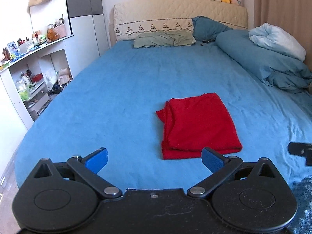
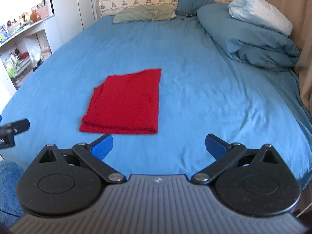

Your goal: Fold small clothes

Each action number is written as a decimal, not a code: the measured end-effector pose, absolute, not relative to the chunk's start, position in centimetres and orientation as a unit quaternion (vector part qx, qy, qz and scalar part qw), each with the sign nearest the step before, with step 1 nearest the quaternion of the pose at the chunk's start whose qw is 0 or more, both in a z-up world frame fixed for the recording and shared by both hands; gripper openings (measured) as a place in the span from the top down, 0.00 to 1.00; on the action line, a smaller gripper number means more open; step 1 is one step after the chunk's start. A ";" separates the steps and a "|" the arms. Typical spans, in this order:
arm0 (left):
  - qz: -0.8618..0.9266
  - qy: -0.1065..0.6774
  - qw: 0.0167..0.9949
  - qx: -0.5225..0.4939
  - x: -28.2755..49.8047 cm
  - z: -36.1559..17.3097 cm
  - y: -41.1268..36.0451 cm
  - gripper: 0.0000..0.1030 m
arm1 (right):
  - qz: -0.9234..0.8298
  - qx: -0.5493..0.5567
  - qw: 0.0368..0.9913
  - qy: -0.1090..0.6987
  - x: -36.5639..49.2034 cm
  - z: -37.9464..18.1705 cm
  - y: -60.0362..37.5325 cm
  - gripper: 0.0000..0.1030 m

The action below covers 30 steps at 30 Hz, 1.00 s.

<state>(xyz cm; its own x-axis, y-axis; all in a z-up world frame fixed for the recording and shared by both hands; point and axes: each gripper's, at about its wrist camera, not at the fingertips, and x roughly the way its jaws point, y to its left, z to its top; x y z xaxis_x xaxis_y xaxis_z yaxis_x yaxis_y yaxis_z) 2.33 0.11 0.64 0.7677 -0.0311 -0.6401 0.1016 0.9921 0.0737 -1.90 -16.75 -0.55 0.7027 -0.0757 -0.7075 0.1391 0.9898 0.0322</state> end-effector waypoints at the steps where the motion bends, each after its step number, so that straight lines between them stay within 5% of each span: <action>1: -0.037 0.338 0.939 0.053 2.1 0.6 -0.1 0.00 | -0.059 0.040 0.921 0.383 -2.0 -0.7 -16.7 0.00; 30: -0.045 0.327 0.942 0.065 0.9 0.8 -0.1 0.00 | -0.059 0.035 0.919 0.387 -2.4 -0.6 -16.5 0.00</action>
